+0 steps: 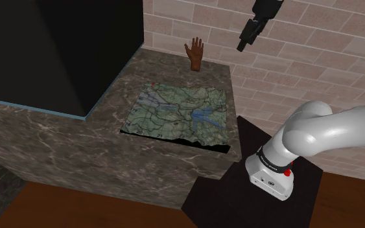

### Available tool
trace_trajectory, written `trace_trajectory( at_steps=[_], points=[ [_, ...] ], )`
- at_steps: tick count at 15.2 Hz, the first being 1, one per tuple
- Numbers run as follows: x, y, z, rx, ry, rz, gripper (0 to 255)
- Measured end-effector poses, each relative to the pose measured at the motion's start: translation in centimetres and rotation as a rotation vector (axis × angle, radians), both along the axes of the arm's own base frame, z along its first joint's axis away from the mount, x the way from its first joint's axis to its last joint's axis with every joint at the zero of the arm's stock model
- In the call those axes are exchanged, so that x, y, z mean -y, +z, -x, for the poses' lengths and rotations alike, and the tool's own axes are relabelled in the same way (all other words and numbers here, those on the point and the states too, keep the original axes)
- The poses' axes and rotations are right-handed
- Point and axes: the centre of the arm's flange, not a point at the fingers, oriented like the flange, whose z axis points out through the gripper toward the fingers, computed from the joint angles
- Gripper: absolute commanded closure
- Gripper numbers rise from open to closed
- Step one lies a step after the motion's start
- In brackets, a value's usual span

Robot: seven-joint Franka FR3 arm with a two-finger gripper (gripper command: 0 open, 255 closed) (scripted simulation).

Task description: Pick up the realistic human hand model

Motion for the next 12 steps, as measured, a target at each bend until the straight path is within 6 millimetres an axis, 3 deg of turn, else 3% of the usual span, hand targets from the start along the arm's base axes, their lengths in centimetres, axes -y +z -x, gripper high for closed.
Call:
trace_trajectory(
  at_steps=[3,12],
  points=[
    [-0.6,-0.6,-1.4,-0.002,-0.019,0.021,0],
    [-3.0,-3.7,-12.9,-0.014,-0.157,0.169,0]
  ],
)
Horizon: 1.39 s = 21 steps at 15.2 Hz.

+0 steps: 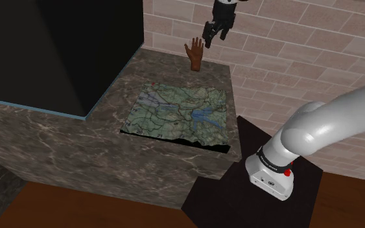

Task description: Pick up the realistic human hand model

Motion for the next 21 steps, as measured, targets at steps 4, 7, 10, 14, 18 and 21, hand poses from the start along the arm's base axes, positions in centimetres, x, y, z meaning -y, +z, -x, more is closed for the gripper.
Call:
trace_trajectory(
  at_steps=[4,7,10,14,18,21],
  points=[
    [-0.6,-1.9,-5.3,-0.004,-0.063,0.067,0],
    [-1.4,-3.4,-9.3,-0.008,-0.109,0.117,0],
    [-1.1,-4.7,-13.2,-0.011,-0.157,0.167,0],
    [-0.1,-6.4,-18.4,-0.017,-0.216,0.229,0],
    [-0.1,-8.2,-19.1,-0.017,-0.227,0.241,0],
    [-0.2,-9.9,-19.3,-0.017,-0.228,0.242,0]
  ],
)
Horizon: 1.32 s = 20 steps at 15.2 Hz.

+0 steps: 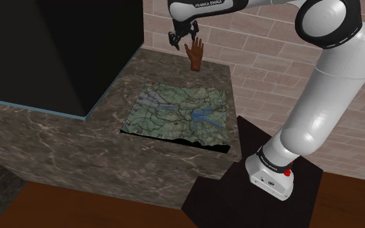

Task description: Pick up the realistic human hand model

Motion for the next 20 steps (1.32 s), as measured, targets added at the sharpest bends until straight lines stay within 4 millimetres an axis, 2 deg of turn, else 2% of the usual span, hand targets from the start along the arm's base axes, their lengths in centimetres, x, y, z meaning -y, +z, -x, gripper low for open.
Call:
trace_trajectory(
  at_steps=[1,2,13,20],
  points=[
    [0.0,-0.3,-0.1,0.0,0.0,0.0,0],
    [0.0,-0.6,-0.1,0.0,0.0,0.0,255],
    [0.0,-0.4,0.0,0.001,0.0,0.0,255],
    [0.0,2.9,-0.1,0.0,0.0,0.0,255]
  ],
)
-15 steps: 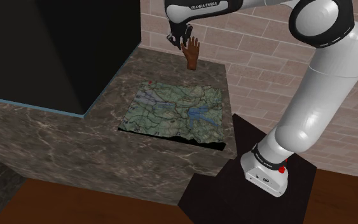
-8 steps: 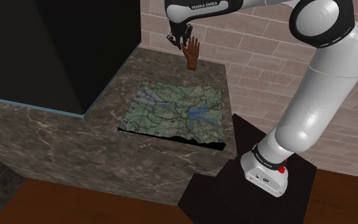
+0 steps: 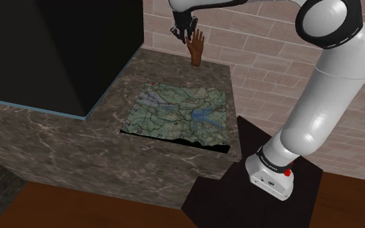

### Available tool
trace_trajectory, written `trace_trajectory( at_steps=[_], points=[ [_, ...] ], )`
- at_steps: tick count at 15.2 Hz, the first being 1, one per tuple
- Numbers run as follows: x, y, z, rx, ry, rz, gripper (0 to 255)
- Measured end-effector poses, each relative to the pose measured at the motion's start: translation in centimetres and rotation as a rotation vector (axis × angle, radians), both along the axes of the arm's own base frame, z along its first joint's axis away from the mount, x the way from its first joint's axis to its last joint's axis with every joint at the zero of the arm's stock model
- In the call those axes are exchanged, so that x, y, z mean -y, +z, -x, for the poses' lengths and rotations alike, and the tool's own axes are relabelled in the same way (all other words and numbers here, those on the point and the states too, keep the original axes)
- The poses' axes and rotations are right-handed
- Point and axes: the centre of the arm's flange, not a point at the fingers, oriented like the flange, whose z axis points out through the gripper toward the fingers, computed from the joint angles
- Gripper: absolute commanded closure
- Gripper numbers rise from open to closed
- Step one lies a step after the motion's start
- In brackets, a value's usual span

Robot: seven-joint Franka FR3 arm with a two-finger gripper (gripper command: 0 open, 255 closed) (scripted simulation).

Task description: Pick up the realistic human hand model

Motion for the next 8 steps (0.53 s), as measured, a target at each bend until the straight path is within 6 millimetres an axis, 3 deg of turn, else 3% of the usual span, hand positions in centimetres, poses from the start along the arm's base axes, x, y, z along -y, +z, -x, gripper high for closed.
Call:
trace_trajectory(
  at_steps=[8],
  points=[
    [0.1,3.9,0.1,0.0,0.0,0.0,255]
  ],
)
